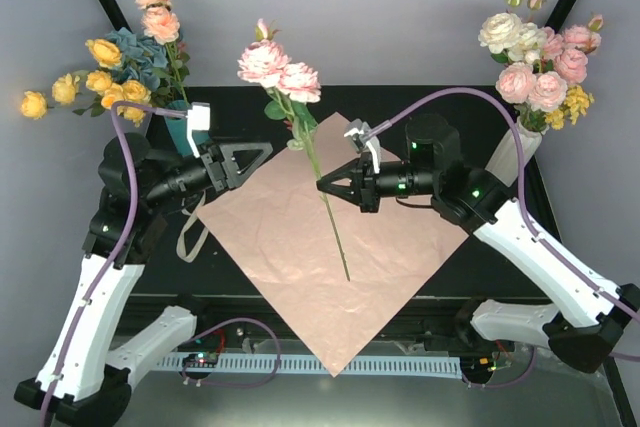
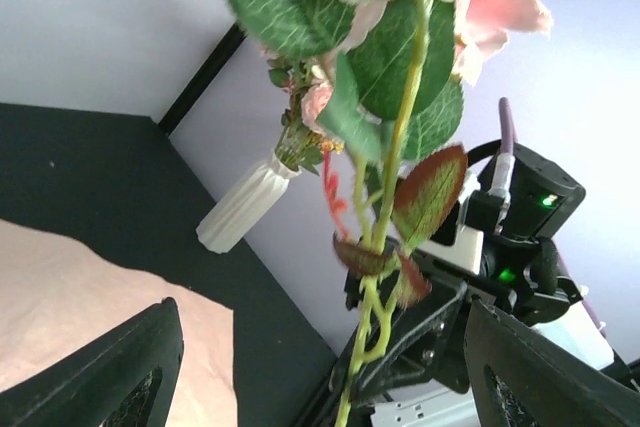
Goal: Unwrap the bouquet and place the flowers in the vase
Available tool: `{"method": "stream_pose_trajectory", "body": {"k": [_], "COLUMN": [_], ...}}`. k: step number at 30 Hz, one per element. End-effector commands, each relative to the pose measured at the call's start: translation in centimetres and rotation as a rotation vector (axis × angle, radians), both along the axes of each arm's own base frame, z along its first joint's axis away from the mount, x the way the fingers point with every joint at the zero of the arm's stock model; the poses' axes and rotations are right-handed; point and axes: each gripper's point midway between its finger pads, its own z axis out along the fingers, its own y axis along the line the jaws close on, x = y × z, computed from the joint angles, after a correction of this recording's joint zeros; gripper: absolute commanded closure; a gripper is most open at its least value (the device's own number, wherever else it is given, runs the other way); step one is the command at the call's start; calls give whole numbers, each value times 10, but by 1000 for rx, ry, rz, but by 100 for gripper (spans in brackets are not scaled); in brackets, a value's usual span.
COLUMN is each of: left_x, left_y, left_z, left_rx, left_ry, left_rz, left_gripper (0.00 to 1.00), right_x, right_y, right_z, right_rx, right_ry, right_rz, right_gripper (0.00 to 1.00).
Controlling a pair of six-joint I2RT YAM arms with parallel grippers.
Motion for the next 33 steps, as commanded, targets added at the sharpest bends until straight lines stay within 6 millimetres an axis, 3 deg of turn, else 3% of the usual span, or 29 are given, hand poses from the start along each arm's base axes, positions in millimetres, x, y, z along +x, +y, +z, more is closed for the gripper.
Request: {"method": "stream_pose_trajectory", "body": {"k": [1,9,14,17,20,23,25,28,31,33], "left_x": [2,11,20,24,28,29,27,25,26,31], "left_y": [-8,-15,-18,-18,-17,-14,-8,6,27,46], "left_z": [23,25,20,21,20,20,25,37,56,71], "left_rx": [-46,-33,-21,-8,8,23,36,70,136,197], "left_ry": [-107,-146,-138,-148,-148,-152,-174,-229,-307,-351], "left_rz": [4,19,29,36,55,77,108,195,320,437], "left_gripper": [22,28,37,60,75,98,98,99,98,98], "right_x": [-20,-24,-23,-17,-14,-11,-6,10,26,31], "right_y": [7,19,26,32,35,37,38,36,30,24], "right_z": [3,4,4,1,0,0,-3,-14,-24,-27], "right_rx": [1,-14,-25,-42,-47,-49,-61,-104,-139,-143], "right_ry": [-32,-59,-86,-87,-88,-93,-92,-99,-110,-122], "right_rz": [118,197,245,239,239,235,212,111,1,-56], "right_gripper": [98,98,98,98,98,95,77,35,2,0]}}
